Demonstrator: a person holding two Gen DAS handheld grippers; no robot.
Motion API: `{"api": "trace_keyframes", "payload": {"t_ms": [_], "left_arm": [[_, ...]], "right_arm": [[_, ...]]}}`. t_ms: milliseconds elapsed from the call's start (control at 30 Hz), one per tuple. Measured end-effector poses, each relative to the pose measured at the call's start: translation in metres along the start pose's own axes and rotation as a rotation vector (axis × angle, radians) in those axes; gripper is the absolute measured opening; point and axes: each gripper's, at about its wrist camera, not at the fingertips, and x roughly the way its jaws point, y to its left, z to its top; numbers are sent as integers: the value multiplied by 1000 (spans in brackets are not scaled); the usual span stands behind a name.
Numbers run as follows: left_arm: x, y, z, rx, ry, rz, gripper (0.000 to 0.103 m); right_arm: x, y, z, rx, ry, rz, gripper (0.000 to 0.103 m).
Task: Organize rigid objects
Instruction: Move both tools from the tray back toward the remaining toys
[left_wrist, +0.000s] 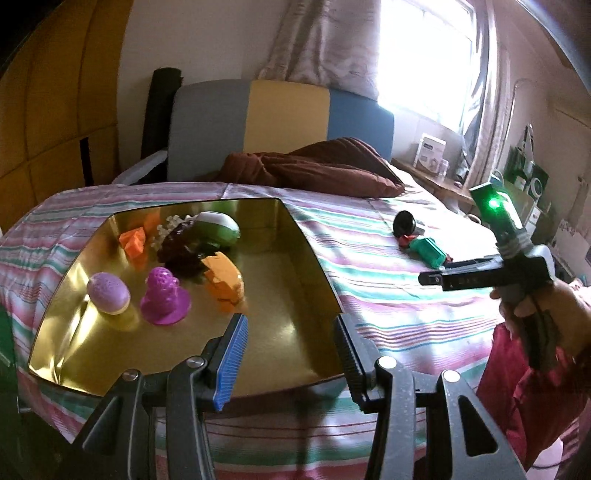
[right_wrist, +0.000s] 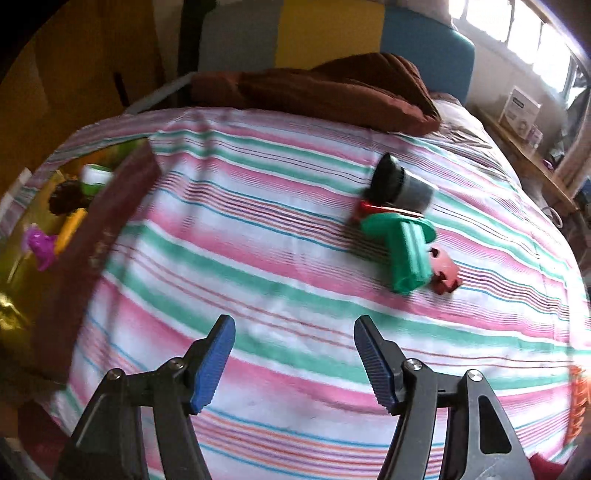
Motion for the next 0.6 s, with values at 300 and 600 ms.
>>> {"api": "trace_keyframes", "payload": {"t_ms": [300, 600], "left_arm": [[0, -35, -1, 134, 9, -21, 49], [3, -64, -2, 225, 17, -54, 49]], "right_arm": [[17, -69, 29, 54, -55, -63, 68], [38, -66, 37, 60, -21, 195, 69]]}}
